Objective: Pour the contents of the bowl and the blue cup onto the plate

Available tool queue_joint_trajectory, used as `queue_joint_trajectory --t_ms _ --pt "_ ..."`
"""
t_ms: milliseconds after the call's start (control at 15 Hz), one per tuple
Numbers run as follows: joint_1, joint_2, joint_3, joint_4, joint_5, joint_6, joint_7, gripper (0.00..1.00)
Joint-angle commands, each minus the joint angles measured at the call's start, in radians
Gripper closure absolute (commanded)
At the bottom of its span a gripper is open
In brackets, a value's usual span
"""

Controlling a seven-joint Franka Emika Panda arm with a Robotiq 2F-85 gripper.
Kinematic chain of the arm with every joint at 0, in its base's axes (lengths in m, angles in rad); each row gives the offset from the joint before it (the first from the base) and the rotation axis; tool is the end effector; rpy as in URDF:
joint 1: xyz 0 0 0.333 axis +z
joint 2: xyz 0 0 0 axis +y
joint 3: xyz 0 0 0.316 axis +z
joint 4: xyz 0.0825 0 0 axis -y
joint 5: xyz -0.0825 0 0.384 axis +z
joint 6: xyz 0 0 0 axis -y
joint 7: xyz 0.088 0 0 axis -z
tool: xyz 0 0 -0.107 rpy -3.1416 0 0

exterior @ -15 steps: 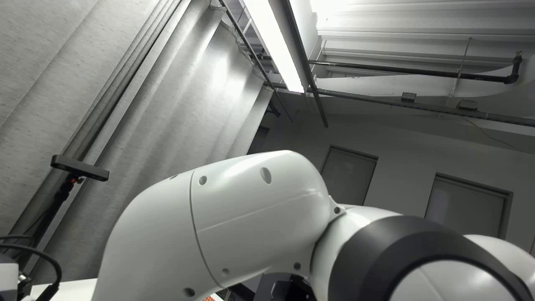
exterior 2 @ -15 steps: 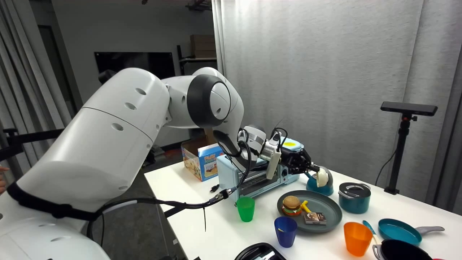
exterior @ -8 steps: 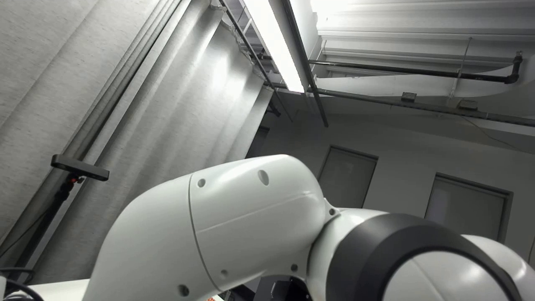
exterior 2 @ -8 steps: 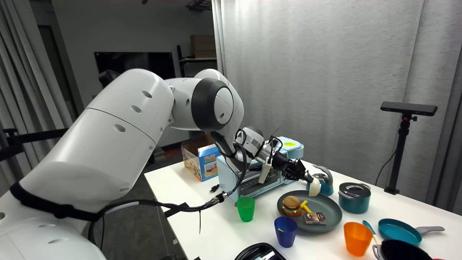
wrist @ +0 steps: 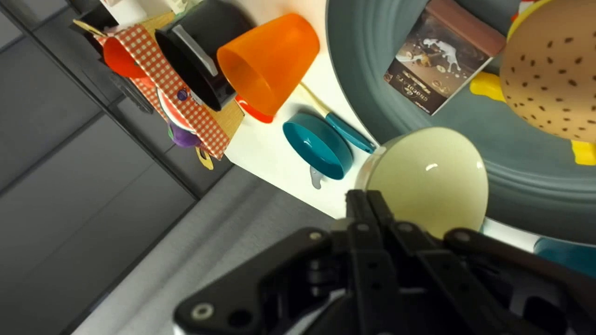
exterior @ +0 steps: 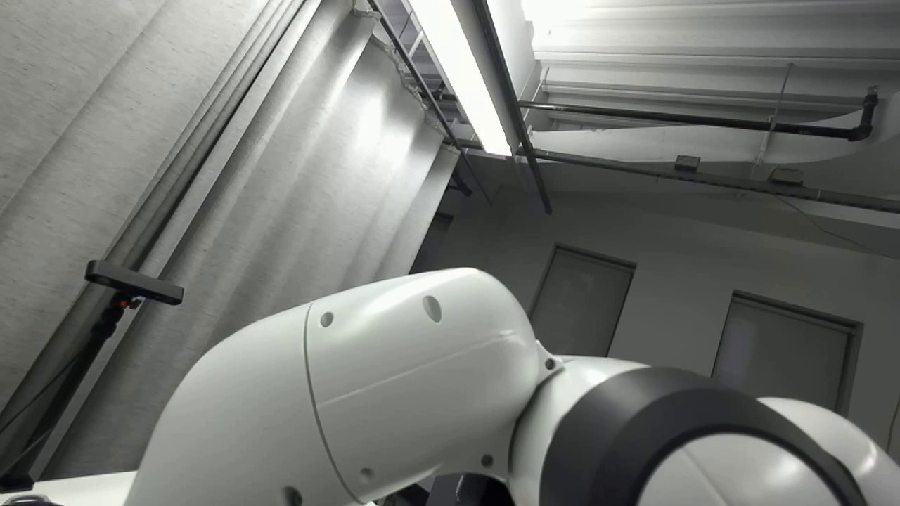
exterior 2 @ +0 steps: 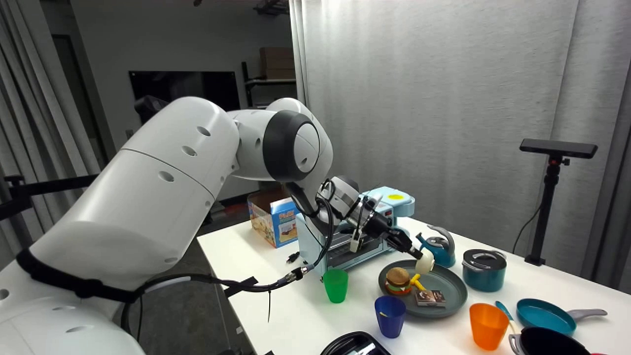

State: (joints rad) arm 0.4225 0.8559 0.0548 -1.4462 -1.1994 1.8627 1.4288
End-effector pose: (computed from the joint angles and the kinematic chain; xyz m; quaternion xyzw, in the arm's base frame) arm 0.6574 0.2511 0.1828 0.8521 -0.1329 0.2829 0.4198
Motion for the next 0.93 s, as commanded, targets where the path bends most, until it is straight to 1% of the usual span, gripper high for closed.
queue_joint_trajectory --t_ms 0,200,467,533,600,867 --pt "0.013 0.016 -0.004 0.026 0.005 -0.064 0.115 0.99" --pt "0.027 0.016 -0.011 0.026 -0.013 -0.143 0.140 0.99" --pt "0.030 0.021 -0.003 0.034 -0.023 -0.226 0.155 0.99" --pt "0.025 0.022 0.003 0.035 -0.022 -0.227 0.159 0.99" --pt "0.008 0.004 0.017 0.008 -0.020 -0.196 0.131 0.97" --pt "0.008 0.004 0.017 0.009 -0.020 -0.202 0.136 0.97"
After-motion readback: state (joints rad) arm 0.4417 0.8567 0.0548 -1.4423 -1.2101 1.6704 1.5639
